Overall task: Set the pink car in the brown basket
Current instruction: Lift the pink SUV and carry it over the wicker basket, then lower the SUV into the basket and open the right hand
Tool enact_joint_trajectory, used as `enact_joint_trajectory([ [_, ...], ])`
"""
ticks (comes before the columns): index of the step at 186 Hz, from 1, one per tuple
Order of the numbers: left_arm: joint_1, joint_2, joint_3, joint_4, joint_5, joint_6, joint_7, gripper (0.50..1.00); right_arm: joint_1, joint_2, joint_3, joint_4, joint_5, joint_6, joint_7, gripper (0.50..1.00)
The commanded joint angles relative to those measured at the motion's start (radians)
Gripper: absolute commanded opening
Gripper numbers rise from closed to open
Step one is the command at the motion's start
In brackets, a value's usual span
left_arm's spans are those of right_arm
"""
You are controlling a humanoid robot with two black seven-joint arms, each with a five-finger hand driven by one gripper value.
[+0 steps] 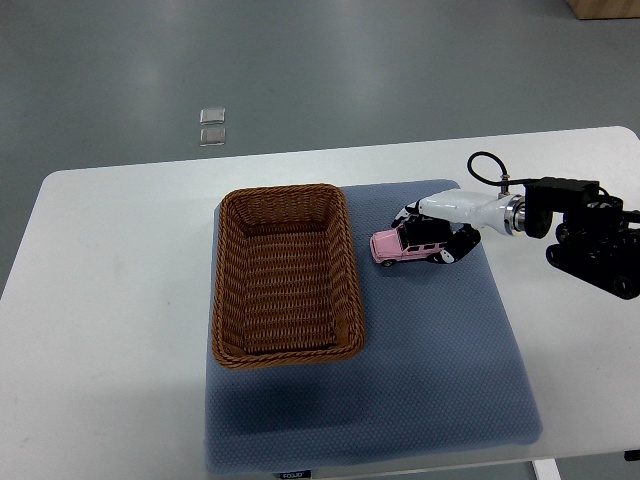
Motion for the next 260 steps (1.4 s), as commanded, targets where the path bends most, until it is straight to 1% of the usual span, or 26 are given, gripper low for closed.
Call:
enact_joint_trajectory([
  [1,0.000,0.000,-0.001,0.000,0.000,0.000,0.000,1.000,0.000,0.001,-0.001,-0.003,-0.001,-0.001,-0.003,0.560],
  [2,0.000,0.000,0.000,0.000,0.000,0.000,0.000,1.000,0.000,-0.001,-0.001,-0.004,-0.001,-0.001,-0.004,0.546],
  [3,0.000,0.000,0.000,0.000,0.000,0.000,0.000,1.000,0.000,-0.001,-0.001,-0.004,-0.001,-0.001,-0.005,0.545],
  [5,0.000,0.000,0.000,0.000,0.000,0.000,0.000,1.000,0.000,-0.001,-0.001,-0.004,-0.001,-0.001,-0.006,0.533],
  [6,0.000,0.000,0.000,0.000,-0.001,0.000,0.000,1.000,0.000,-0.001,-0.001,-0.004,-0.001,-0.002,-0.009,0.519],
  [7,0.000,0.000,0.000,0.000,-0.001,0.000,0.000,1.000,0.000,-0.001,-0.001,-0.004,-0.001,-0.002,-0.009,0.519],
  [8,0.000,0.000,0.000,0.000,0.000,0.000,0.000,1.000,0.000,-0.001,-0.001,-0.003,-0.001,-0.002,-0.011,0.505],
  [10,0.000,0.000,0.000,0.000,0.000,0.000,0.000,1.000,0.000,-0.001,-0.001,-0.004,-0.001,-0.004,-0.014,0.500],
  [54,0.000,0.000,0.000,0.000,0.000,0.000,0.000,1.000,0.001,-0.007,0.007,-0.007,0.002,-0.068,-0.021,0.500],
  [88,0.000,0.000,0.000,0.000,0.000,0.000,0.000,1.000,0.035,-0.027,0.024,-0.007,0.014,-0.114,-0.021,0.500],
  [110,0.000,0.000,0.000,0.000,0.000,0.000,0.000,1.000,0.100,-0.033,0.026,-0.007,0.025,-0.133,-0.018,0.500],
  [137,0.000,0.000,0.000,0.000,0.000,0.000,0.000,1.000,0.162,-0.015,0.026,-0.001,0.048,-0.145,-0.011,0.500],
  [147,0.000,0.000,-0.001,0.000,0.000,0.000,0.000,1.000,0.182,0.005,0.026,-0.001,0.054,-0.147,-0.009,0.500],
  [183,0.000,0.000,-0.001,0.000,0.000,0.000,0.000,1.000,0.218,0.130,0.024,0.000,0.059,-0.159,-0.011,0.500],
  [216,0.000,0.000,-0.001,0.002,-0.001,0.000,0.000,1.000,0.219,0.268,0.006,-0.009,0.056,-0.160,-0.012,0.500],
  [230,0.000,0.000,-0.001,0.002,-0.001,0.000,0.000,1.000,0.210,0.303,0.002,-0.018,0.056,-0.160,-0.012,0.500],
  [242,0.000,0.000,-0.001,0.002,-0.001,0.000,0.000,1.000,0.204,0.312,-0.007,-0.023,0.053,-0.159,-0.014,0.500],
  [246,0.000,0.000,-0.001,0.002,-0.001,0.000,0.000,1.000,0.198,0.314,-0.024,-0.026,0.051,-0.160,-0.015,0.529],
  [251,0.000,0.000,-0.001,0.002,-0.001,0.000,0.000,1.000,0.193,0.312,-0.037,-0.029,0.051,-0.160,-0.015,0.552],
  [252,0.000,0.000,-0.001,0.002,-0.001,0.000,0.000,1.000,0.192,0.312,-0.045,-0.032,0.051,-0.160,-0.015,0.568],
  [253,0.000,0.000,-0.001,0.002,-0.001,0.000,0.000,1.000,0.192,0.312,-0.045,-0.032,0.051,-0.160,-0.015,0.568],
  [254,0.000,0.000,-0.001,0.002,-0.001,0.000,0.000,1.000,0.192,0.314,-0.053,-0.035,0.051,-0.160,-0.015,0.582],
  [255,0.000,0.000,-0.001,0.002,-0.001,0.000,0.000,1.000,0.192,0.314,-0.053,-0.035,0.051,-0.160,-0.015,0.582],
  [256,0.000,0.000,-0.001,0.002,-0.001,0.000,0.000,1.000,0.192,0.312,-0.060,-0.038,0.051,-0.160,-0.015,0.594],
  [257,0.000,0.000,-0.001,0.002,-0.001,0.000,0.000,1.000,0.192,0.312,-0.060,-0.038,0.051,-0.160,-0.015,0.594],
  [260,0.000,0.000,-0.001,0.002,-0.001,0.000,0.000,1.000,0.190,0.314,-0.073,-0.047,0.051,-0.160,-0.017,0.617],
])
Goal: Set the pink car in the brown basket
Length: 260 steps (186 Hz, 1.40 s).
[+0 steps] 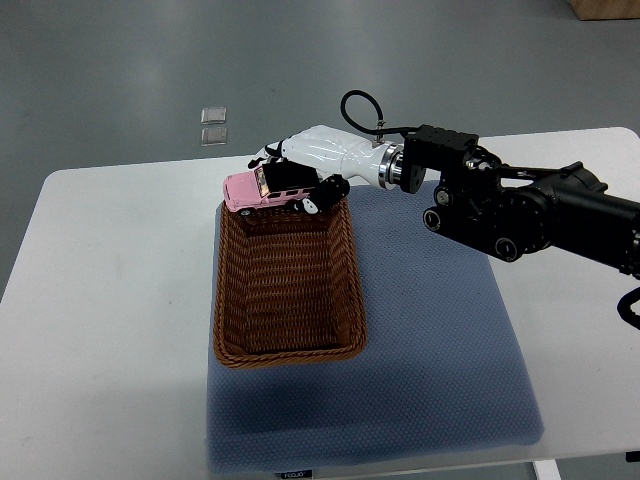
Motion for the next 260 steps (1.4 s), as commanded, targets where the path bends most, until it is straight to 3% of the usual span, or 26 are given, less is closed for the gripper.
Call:
enact_joint_trajectory([
  [1,0.000,0.000,0.000,0.000,0.000,0.000,0.000,1.000,-0.011,0.005,-0.054,-0.023,-0.001,0.000,-0.003,0.617],
  [16,0.000,0.000,0.000,0.000,0.000,0.000,0.000,1.000,-0.019,0.005,-0.091,-0.047,-0.001,-0.003,-0.003,0.713],
  [37,0.000,0.000,0.000,0.000,0.002,0.000,0.000,1.000,-0.037,0.002,-0.096,-0.052,-0.001,-0.021,-0.004,0.760],
  [54,0.000,0.000,0.000,0.000,0.002,0.000,0.000,1.000,-0.039,-0.002,-0.096,-0.052,-0.001,-0.040,-0.004,0.860],
  [67,0.000,0.000,0.000,0.000,0.002,0.000,0.000,1.000,-0.039,-0.008,-0.091,-0.052,0.001,-0.043,-0.004,0.903],
  [101,0.000,0.000,0.000,0.000,0.002,0.000,0.000,1.000,-0.039,-0.016,-0.071,-0.050,0.004,-0.050,-0.004,0.913],
  [134,0.000,0.000,0.000,0.000,0.002,0.000,0.000,1.000,-0.056,-0.024,0.061,-0.050,0.067,-0.106,-0.006,0.913],
  [175,0.000,0.000,0.000,0.000,0.002,0.000,0.000,1.000,-0.165,-0.073,0.274,-0.050,0.355,-0.103,-0.009,0.911],
  [202,0.000,0.000,0.000,0.000,0.002,0.000,0.000,1.000,-0.266,-0.108,0.408,-0.050,0.625,-0.097,-0.055,0.913],
  [260,0.000,0.000,0.000,0.000,0.002,0.000,0.000,1.000,-0.366,-0.130,0.510,-0.049,1.031,-0.092,-0.059,0.911],
])
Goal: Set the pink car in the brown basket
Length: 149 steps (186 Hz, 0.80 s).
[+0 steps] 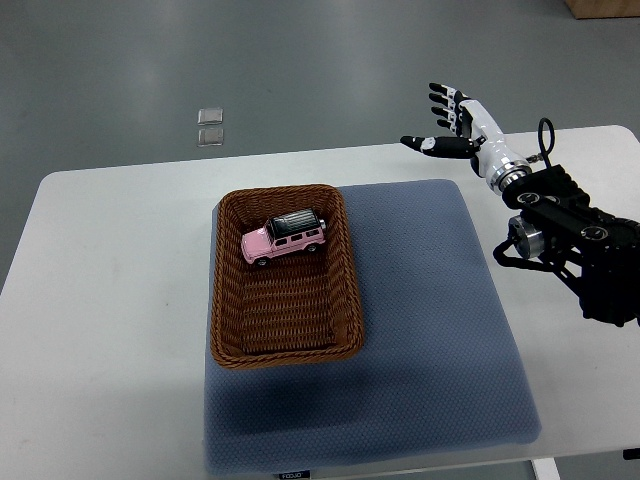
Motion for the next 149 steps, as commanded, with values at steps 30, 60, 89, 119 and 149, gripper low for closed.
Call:
enact_joint_trajectory([
  [30,0.000,0.000,0.000,0.000,0.000,0.000,0.000,1.000,-0.027,-0.015,0.029,0.002,0.252,0.042,0.000,0.913],
  [60,0.000,0.000,0.000,0.000,0.000,0.000,0.000,1.000,-0.065,-0.015,0.097,0.002,0.335,0.163,0.001,0.913],
  [89,0.002,0.000,0.000,0.000,0.000,0.000,0.000,1.000,-0.076,-0.012,0.131,-0.001,0.337,0.166,0.009,0.913],
  [119,0.000,0.000,-0.001,0.000,0.000,0.000,0.000,1.000,-0.082,-0.006,0.131,-0.006,0.335,0.169,0.011,0.913],
  [149,0.002,0.000,0.000,-0.002,0.000,0.000,0.000,1.000,-0.099,0.000,0.129,-0.004,0.334,0.172,0.011,0.913],
])
